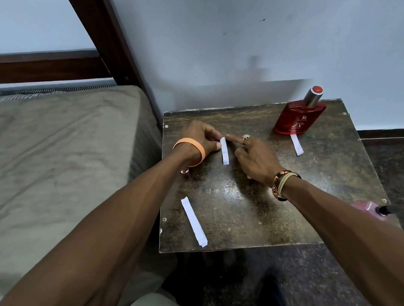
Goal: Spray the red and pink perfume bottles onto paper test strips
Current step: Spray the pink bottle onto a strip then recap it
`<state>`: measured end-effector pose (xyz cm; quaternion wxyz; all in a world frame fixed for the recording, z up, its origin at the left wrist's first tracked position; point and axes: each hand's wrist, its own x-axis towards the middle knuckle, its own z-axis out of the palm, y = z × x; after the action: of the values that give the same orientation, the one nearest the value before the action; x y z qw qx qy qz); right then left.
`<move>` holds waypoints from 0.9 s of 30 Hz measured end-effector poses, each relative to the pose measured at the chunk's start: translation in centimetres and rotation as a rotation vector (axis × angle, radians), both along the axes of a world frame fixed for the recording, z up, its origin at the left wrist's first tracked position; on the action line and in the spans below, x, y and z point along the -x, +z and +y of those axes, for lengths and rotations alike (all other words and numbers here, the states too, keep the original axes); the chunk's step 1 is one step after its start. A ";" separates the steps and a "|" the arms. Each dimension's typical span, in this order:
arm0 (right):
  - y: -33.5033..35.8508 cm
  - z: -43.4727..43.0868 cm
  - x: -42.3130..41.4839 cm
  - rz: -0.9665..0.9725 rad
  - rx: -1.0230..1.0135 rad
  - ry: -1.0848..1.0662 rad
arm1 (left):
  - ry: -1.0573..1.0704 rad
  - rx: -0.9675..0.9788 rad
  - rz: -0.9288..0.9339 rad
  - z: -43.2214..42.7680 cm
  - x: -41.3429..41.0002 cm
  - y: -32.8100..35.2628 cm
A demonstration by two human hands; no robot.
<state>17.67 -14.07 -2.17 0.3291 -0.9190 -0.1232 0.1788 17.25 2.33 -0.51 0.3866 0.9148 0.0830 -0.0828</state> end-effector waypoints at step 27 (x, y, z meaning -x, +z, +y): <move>10.3 -3.7 12.6 -0.106 -0.160 0.010 | 0.194 -0.039 -0.106 -2.9 15.0 7.6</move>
<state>5.12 -17.78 8.11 0.3934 -0.8974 -0.1589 0.1210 2.28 -0.55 7.09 0.3786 0.9129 0.1523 0.0052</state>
